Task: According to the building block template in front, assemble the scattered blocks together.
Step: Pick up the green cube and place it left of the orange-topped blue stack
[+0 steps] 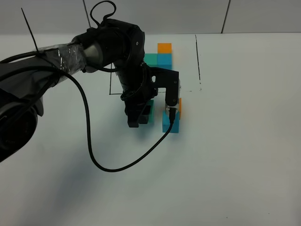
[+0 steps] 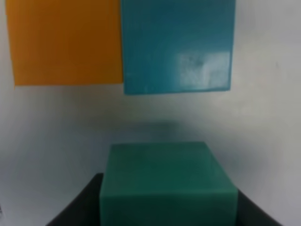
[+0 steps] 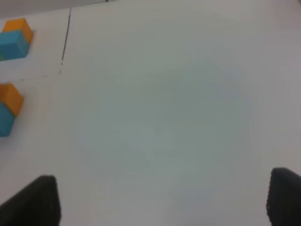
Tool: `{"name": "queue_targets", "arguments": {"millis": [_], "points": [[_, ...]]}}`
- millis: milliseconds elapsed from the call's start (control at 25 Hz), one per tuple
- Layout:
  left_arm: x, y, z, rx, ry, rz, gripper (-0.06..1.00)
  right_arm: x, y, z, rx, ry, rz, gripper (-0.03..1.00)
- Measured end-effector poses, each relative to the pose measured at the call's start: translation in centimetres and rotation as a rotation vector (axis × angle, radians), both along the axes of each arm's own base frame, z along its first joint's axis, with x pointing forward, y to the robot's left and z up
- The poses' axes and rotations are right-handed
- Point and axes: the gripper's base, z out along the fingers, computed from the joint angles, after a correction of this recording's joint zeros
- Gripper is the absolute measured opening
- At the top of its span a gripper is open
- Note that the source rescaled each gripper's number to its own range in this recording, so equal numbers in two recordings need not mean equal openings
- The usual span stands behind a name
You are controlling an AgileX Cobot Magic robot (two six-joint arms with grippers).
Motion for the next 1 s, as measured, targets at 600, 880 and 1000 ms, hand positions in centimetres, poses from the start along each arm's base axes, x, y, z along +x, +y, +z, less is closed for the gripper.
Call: {"name": "queue_targets", "arguments": {"millis": [600,880,1000], "points": [[0.0,-0.4,-2.7,0.035,0.024,-0.01,0.01,0.0,0.0,0.0,0.0,0.0,0.0,0.77],[-0.2,-0.8,-3.0,0.004,0.047,-0.011,0.01,0.0,0.0,0.0,0.0,0.0,0.0,0.77],[-0.2,-0.8,-3.3,0.006,0.053,-0.015,0.01,0.0,0.0,0.0,0.0,0.0,0.0,0.77]]}}
